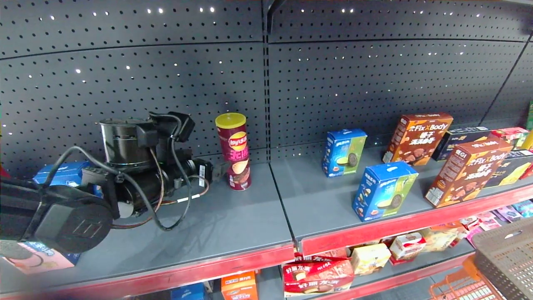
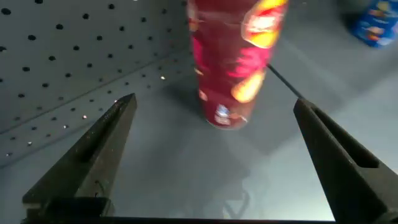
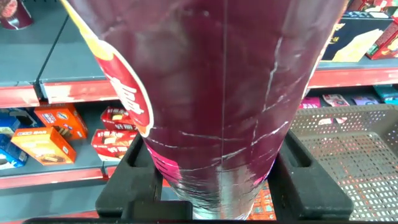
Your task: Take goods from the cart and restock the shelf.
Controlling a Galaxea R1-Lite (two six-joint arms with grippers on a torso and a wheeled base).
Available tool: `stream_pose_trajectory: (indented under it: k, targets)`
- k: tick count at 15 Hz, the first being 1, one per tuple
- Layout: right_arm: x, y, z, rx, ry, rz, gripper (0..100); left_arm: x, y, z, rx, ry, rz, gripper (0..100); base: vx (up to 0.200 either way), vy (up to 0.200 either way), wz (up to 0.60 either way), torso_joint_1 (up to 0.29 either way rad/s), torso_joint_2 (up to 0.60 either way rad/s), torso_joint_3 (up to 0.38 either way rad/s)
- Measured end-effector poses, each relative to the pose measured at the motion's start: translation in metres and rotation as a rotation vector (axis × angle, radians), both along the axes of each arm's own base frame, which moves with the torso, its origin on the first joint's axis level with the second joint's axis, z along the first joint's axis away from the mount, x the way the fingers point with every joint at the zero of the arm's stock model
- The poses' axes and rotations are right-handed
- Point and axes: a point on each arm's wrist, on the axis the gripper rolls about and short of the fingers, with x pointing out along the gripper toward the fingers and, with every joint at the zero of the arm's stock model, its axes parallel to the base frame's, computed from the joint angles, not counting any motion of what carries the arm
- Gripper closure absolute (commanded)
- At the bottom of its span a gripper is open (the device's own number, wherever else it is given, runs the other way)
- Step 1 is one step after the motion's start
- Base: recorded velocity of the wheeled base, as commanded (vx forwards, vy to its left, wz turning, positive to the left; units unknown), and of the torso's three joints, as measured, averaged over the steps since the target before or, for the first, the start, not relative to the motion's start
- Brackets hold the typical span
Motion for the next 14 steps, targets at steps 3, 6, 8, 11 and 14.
stream_pose_trajectory:
  k: [3,6,8,11,14]
  targets:
    - [-0.001,0.000,-0.002,-0.001,0.002,-0.001,100,0.011,0.004,-0.012,0.013,0.046,0.016,0,0.000,0.000,0.00,0.000,0.00,0.000]
    - [0.000,0.000,-0.003,-0.001,0.006,0.000,100,0.014,0.003,-0.014,0.019,0.062,0.015,0,0.000,0.000,0.00,0.000,0.00,0.000]
    - [0.000,0.000,-0.004,-0.002,0.014,0.000,100,0.018,0.003,-0.011,0.044,0.039,0.002,0,0.000,0.000,0.00,0.000,0.00,0.000]
    - [0.001,0.000,-0.005,-0.003,0.018,0.000,100,0.027,0.007,-0.010,0.128,-0.010,-0.029,0,0.000,0.000,0.00,0.000,0.00,0.000]
    - [0.001,0.000,-0.006,-0.004,0.021,0.000,100,0.034,0.009,-0.015,0.138,-0.007,-0.012,0,0.000,0.000,0.00,0.000,0.00,0.000]
